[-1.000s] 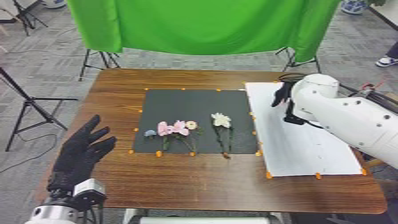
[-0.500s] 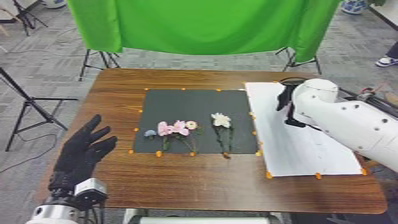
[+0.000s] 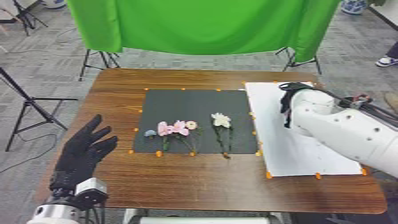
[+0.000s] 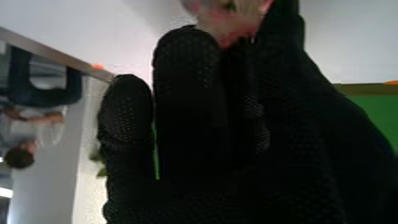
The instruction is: Arrange flowers
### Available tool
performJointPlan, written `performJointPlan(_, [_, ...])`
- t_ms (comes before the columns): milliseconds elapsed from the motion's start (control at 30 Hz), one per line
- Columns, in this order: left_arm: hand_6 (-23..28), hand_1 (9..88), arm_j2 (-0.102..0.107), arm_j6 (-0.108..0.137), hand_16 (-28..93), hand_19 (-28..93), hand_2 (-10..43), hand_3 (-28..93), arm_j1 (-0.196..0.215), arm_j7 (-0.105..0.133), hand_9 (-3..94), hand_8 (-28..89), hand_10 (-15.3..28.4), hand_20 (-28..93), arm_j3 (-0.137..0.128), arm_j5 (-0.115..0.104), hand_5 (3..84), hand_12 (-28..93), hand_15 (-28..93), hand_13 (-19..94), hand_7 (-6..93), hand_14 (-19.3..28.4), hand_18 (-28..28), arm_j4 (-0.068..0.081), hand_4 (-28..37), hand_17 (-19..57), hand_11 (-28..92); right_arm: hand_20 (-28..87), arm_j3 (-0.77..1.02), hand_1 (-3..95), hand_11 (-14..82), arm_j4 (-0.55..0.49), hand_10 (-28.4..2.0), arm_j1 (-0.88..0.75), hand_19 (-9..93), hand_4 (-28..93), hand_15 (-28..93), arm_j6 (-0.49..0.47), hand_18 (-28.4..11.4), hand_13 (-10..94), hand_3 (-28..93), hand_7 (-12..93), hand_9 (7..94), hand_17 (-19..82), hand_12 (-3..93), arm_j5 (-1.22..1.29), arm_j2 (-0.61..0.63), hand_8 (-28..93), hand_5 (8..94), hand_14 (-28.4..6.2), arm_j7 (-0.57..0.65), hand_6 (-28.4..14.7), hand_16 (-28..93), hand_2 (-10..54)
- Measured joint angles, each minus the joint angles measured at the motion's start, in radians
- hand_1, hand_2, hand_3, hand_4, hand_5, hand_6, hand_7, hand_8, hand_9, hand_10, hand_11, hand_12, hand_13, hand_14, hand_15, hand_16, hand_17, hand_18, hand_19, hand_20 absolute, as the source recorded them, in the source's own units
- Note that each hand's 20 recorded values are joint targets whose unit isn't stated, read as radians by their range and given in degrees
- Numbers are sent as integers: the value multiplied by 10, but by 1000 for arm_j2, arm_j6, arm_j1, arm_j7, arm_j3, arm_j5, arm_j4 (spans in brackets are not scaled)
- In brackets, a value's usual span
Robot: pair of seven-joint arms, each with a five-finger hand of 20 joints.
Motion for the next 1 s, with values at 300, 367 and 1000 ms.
performJointPlan(300, [81, 299, 5, 1, -127, 578, 77, 630, 2, 11, 270, -72, 182, -12, 6, -1, 332, 109, 579, 200, 75, 275, 284, 1, -206, -68, 240, 222, -101, 589, 62, -11, -56, 33, 932, -282, 632, 125, -131, 817, 716, 328, 882, 512, 304, -63, 13, -2, 742, -14, 2, 38, 148, -93])
performJointPlan(367, [81, 298, 12, 2, -127, 578, 77, 630, 2, 20, 270, -72, 182, -11, 10, -4, 332, 109, 579, 200, 75, 275, 284, 1, -206, -69, 240, 226, -113, 590, 63, -21, -57, 38, 932, -283, 632, 151, -130, 819, 721, 326, 886, 516, 305, -63, 18, -3, 746, -13, 3, 38, 150, -94])
performJointPlan(1000, [82, 298, 90, 33, -127, 577, 78, 630, 21, 65, 270, -73, 183, -10, 13, -44, 332, 109, 579, 200, 77, 275, 284, 0, -206, -69, 242, 226, -7, 530, 145, -300, -124, -27, 932, -276, 624, 178, -157, 797, 758, 235, 756, 512, 199, -171, 58, 1, 676, -38, -12, -15, 160, -95])
